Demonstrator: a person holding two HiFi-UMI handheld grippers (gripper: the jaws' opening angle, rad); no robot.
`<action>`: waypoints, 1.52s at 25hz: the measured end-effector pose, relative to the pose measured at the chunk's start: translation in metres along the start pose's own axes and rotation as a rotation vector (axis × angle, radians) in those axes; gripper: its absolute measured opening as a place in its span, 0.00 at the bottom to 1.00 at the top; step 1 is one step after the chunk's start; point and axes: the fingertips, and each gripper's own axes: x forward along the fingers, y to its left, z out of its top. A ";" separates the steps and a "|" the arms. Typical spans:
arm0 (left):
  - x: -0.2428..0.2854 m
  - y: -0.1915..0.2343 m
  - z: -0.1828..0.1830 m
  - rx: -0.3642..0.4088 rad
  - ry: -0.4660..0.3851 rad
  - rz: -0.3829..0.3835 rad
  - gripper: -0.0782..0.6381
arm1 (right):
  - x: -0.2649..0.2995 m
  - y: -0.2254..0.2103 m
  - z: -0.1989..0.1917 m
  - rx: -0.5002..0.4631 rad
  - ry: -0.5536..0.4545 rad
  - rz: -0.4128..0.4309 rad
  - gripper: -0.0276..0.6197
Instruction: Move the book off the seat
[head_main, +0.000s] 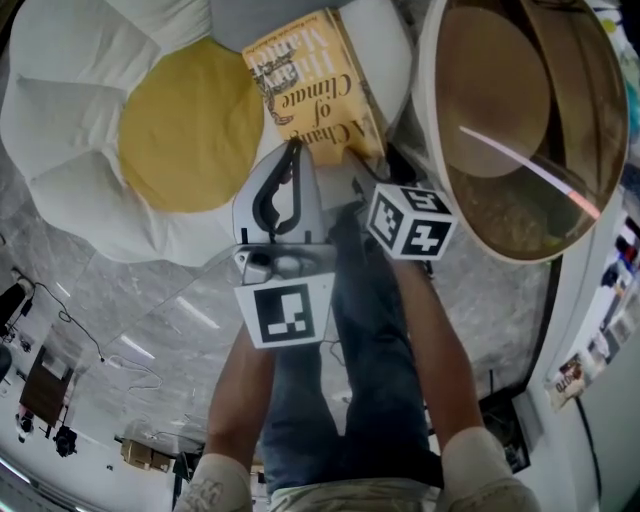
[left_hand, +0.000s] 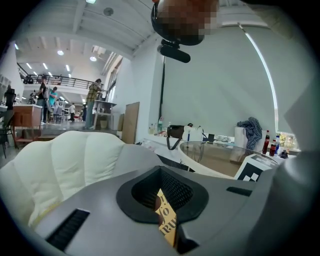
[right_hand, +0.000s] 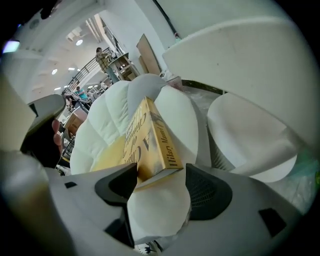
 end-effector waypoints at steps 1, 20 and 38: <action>0.000 -0.002 -0.003 -0.005 0.007 0.000 0.11 | 0.001 -0.001 0.000 0.004 -0.006 0.006 0.50; -0.016 0.018 0.035 0.029 0.009 0.061 0.11 | -0.040 0.045 0.037 -0.182 -0.166 -0.031 0.35; -0.075 0.075 0.105 0.019 -0.054 0.158 0.11 | -0.090 0.153 0.080 -0.438 -0.239 -0.020 0.26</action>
